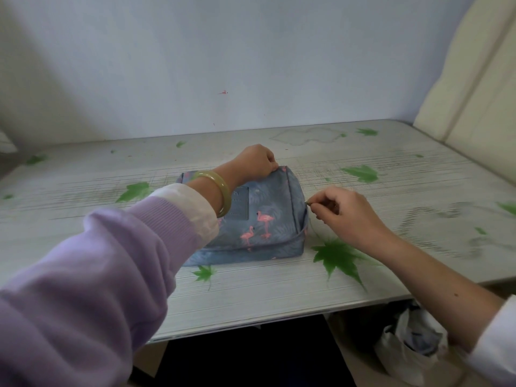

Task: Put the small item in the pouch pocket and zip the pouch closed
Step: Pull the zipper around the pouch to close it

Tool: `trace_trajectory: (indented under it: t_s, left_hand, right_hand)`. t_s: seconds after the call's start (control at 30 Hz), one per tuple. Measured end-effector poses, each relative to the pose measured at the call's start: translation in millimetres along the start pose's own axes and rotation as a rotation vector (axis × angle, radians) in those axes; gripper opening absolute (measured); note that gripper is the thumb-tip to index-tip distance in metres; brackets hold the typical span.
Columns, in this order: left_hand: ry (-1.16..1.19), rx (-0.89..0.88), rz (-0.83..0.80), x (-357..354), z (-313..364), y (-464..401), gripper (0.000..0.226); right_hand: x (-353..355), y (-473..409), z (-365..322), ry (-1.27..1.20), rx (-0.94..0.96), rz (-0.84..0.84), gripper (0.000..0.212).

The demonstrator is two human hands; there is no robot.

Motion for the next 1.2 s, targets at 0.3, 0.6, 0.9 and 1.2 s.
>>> trace_trajectory:
  t_s: [0.3, 0.6, 0.9, 1.2]
  left_hand:
    - [-0.006, -0.006, 0.006, -1.8, -1.2, -1.5, 0.022]
    - [0.001, -0.01, 0.002, -4.0, -1.6, -1.9, 0.022]
    - [0.01, -0.019, 0.016, -6.4, -3.8, -2.1, 0.021]
    - [-0.229, -0.604, -0.105, -14.9, 51.4, 60.3, 0.044]
  right_hand:
    - [1.1, 10.8, -1.7, -0.001, 0.002, 0.0, 0.008]
    - [3.1, 19.6, -4.3, -0.02, -0.001, 0.007, 0.008]
    - [3.5, 28.8, -11.2, -0.04, 0.042, 0.003, 0.009]
    - [5.3, 29.3, -13.0, -0.09, 0.045, 0.019, 0.015]
Point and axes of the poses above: each hand's wrist, its own y-axis away from the middle knuckle, its own x-axis out of the back of the hand, z = x × y, the point moved 7 cm from there along -y, towards the middle knuckle, and after that the axes turned 1 degree about -y, right-handed, at the moved point
